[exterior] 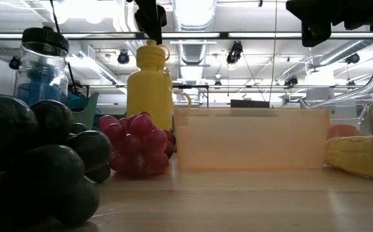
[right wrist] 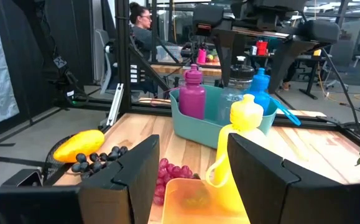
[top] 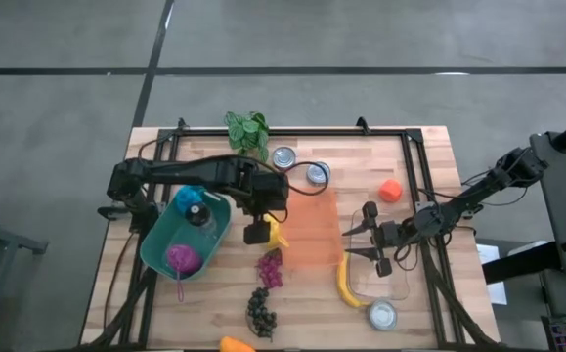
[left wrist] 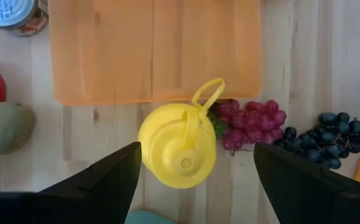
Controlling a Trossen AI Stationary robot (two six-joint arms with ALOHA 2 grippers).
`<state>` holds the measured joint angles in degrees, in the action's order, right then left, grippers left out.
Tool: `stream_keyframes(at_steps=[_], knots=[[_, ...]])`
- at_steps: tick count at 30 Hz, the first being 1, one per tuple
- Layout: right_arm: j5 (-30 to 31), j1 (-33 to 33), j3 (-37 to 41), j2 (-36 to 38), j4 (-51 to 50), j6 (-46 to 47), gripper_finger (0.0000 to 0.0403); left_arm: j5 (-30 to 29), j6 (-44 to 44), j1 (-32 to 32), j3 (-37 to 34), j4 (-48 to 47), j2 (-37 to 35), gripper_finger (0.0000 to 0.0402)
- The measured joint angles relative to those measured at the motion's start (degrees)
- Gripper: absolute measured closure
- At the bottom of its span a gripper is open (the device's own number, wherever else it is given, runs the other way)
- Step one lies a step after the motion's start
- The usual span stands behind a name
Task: Pick & Place Food Item
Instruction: Put the yellow water bottle into the green bin
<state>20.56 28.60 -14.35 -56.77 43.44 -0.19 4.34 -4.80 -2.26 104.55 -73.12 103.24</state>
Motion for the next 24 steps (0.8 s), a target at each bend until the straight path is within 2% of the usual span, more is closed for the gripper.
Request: stream_keyframes(at_steps=[13,24], knots=[[0.0,0.0,0.0,0.0,0.0,0.0,0.0214,1.3,1.7,-0.3,0.0,2.1,0.0,0.0088],[0.0,0.0,0.0,0.0,0.0,0.0,0.0214,3.8,1.4,-0.3,-5.2,3.9,0.1,0.0088]])
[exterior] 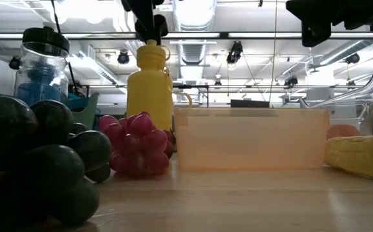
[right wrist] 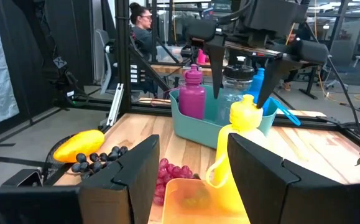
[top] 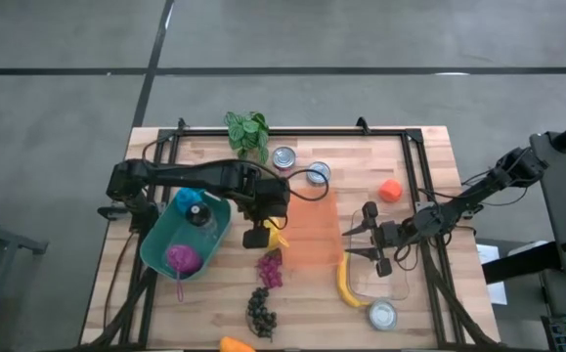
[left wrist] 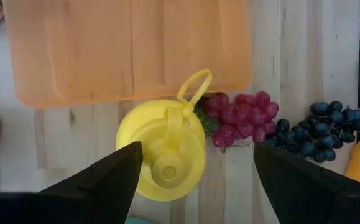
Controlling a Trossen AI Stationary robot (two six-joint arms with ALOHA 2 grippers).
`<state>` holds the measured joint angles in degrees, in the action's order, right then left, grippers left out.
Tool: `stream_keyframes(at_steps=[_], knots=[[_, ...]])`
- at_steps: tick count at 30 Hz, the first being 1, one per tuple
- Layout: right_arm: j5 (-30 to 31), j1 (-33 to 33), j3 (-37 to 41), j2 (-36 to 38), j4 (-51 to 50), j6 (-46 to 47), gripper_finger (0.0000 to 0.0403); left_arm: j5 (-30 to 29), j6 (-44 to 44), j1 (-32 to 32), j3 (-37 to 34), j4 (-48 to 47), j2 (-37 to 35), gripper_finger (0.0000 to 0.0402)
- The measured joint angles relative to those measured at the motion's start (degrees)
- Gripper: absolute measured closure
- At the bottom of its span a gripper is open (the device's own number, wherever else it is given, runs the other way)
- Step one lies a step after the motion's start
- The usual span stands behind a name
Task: Pick & Place Food Item
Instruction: Put the yellow water bottle into the green bin
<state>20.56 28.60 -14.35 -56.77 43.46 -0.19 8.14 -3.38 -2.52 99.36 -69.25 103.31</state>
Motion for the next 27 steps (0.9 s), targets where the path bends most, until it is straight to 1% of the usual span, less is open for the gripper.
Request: stream_keyframes(at_steps=[9,12,15,22,27], knots=[[0.0,0.0,0.0,0.0,0.0,0.0,0.0214,0.0,-1.0,0.0,0.1,0.0,-0.2,0.0088],[0.0,0.0,0.0,0.0,0.0,0.0,0.0214,0.0,-1.1,0.0,0.1,0.0,-0.3,0.0093],[0.0,0.0,0.0,0.0,0.0,0.0,0.0214,-0.1,-1.1,0.0,0.0,-0.1,-0.3,0.0114],[0.0,0.0,0.0,0.0,0.0,0.0,0.0214,-1.6,-1.1,0.0,0.0,-1.2,-0.3,0.0180],[0.0,0.0,0.0,0.0,0.0,0.0,0.0214,-2.6,-1.0,0.0,-0.1,-1.6,-0.3,0.0212]])
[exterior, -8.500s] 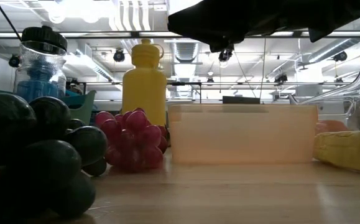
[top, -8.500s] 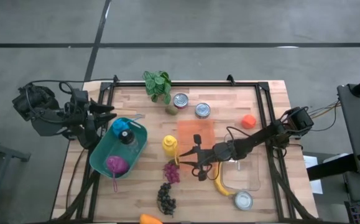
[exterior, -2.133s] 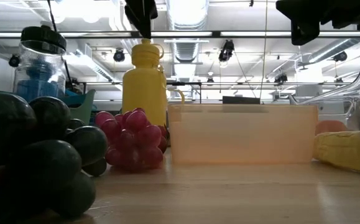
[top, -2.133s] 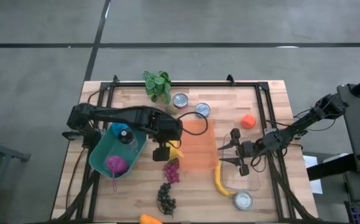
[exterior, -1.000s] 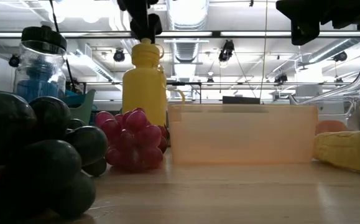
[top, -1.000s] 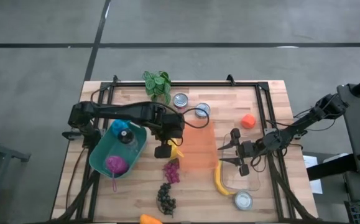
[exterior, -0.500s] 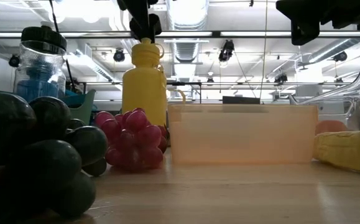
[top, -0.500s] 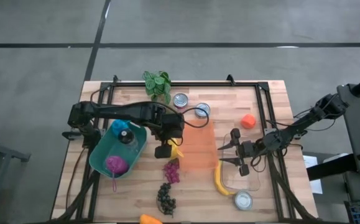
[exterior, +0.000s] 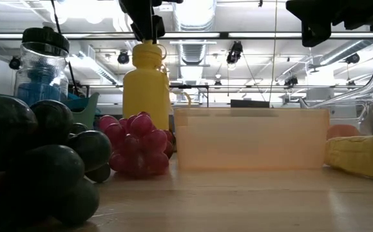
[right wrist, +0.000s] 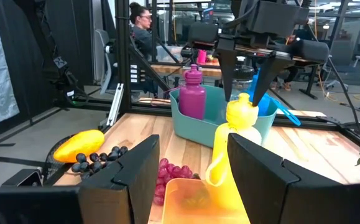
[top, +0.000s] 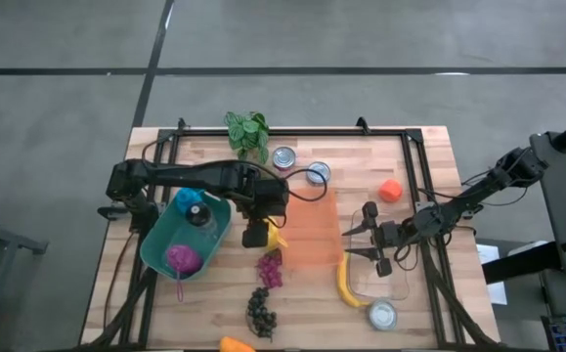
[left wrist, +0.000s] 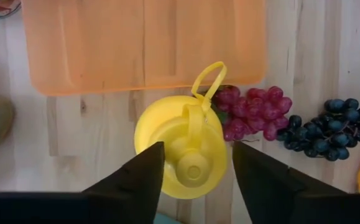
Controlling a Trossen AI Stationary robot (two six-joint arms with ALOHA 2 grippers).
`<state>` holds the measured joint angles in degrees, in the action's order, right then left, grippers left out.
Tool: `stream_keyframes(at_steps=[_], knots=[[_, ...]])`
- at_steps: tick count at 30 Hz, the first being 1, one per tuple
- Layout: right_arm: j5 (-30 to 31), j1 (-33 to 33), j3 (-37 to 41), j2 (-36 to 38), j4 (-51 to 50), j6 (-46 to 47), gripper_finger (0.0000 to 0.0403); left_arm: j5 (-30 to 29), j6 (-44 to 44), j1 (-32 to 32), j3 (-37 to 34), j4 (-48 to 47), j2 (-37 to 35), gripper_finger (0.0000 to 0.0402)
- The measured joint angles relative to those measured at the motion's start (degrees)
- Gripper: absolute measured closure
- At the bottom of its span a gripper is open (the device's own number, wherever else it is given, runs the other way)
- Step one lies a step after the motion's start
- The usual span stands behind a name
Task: Pick & Place Food Item
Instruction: Put the yellow water bottle into the green bin
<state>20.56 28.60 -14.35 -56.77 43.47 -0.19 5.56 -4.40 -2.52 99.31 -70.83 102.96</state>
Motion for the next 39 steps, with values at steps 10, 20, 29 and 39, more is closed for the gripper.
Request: stream_keyframes(at_steps=[10,20,29,39], knots=[[0.0,0.0,0.0,0.0,0.0,0.0,0.0214,-0.4,0.1,0.0,-1.6,0.4,-0.3,0.0250],[0.0,0.0,0.0,0.0,0.0,0.0,0.0214,-0.4,-0.1,0.0,-1.8,0.5,-0.3,0.0299],[0.0,0.0,0.0,0.0,0.0,0.0,0.0214,-0.4,-0.4,0.0,-1.8,0.9,-0.2,0.0330],[0.0,0.0,0.0,0.0,0.0,0.0,0.0214,-0.2,-0.5,0.0,-1.9,1.2,-0.1,0.0334]])
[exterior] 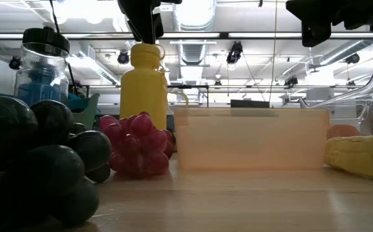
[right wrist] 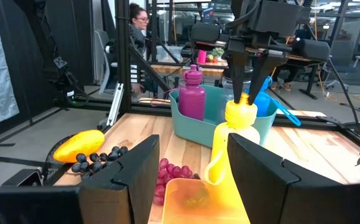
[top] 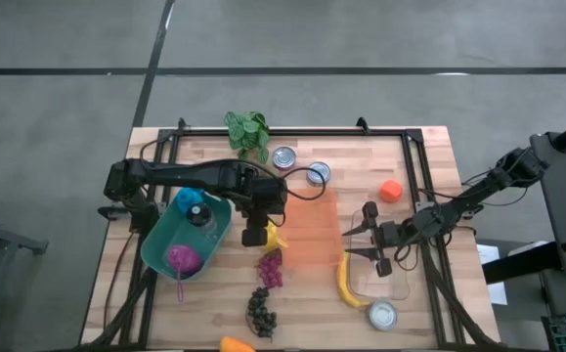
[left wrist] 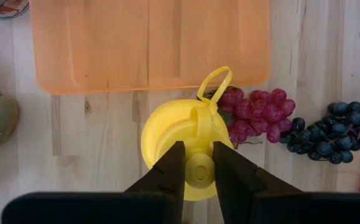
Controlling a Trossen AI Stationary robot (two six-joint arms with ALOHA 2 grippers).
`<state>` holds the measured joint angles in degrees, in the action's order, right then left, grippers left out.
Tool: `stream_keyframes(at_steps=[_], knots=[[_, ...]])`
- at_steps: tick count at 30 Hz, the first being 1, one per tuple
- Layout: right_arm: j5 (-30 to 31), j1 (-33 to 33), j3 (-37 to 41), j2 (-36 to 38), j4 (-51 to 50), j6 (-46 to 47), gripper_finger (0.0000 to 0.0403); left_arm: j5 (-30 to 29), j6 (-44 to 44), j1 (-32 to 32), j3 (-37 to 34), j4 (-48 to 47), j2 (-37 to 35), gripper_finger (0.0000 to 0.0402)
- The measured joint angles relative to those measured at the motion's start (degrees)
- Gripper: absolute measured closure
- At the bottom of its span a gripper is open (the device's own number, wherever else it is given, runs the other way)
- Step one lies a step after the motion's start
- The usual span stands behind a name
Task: Pick & Place Food Item
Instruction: Put the yellow water bottle into the green bin
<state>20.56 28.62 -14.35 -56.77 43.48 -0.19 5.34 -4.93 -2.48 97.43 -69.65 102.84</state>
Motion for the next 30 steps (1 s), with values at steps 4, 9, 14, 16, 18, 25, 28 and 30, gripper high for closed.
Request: stream_keyframes(at_steps=[4,9,14,16,18,25,28,30], knots=[[0.0,0.0,0.0,0.0,0.0,0.0,0.0214,0.0,0.0,0.0,-0.1,0.4,-0.8,0.0334],[0.0,0.0,0.0,0.0,0.0,0.0,0.0214,-0.9,-1.4,0.0,-0.3,-0.3,-2.2,0.0335],[0.0,0.0,0.0,0.0,0.0,0.0,0.0214,-1.5,-2.3,0.0,-0.1,-1.0,-3.5,0.0335],[0.0,0.0,0.0,0.0,0.0,0.0,0.0214,-1.7,-2.7,0.0,-0.1,-1.5,-3.8,0.0335],[0.0,0.0,0.0,0.0,0.0,0.0,0.0214,-1.8,-3.1,0.0,-0.1,-1.7,-4.1,0.0335],[0.0,0.0,0.0,0.0,0.0,0.0,0.0214,-4.4,-6.0,-0.2,5.2,-5.6,-5.1,0.0335],[0.0,0.0,0.0,0.0,0.0,0.0,0.0214,-7.2,-7.2,-0.5,9.8,-9.0,-5.1,0.0335],[0.0,0.0,0.0,0.0,0.0,0.0,0.0214,-8.2,-8.5,-0.6,13.2,-11.7,-5.2,0.0335]])
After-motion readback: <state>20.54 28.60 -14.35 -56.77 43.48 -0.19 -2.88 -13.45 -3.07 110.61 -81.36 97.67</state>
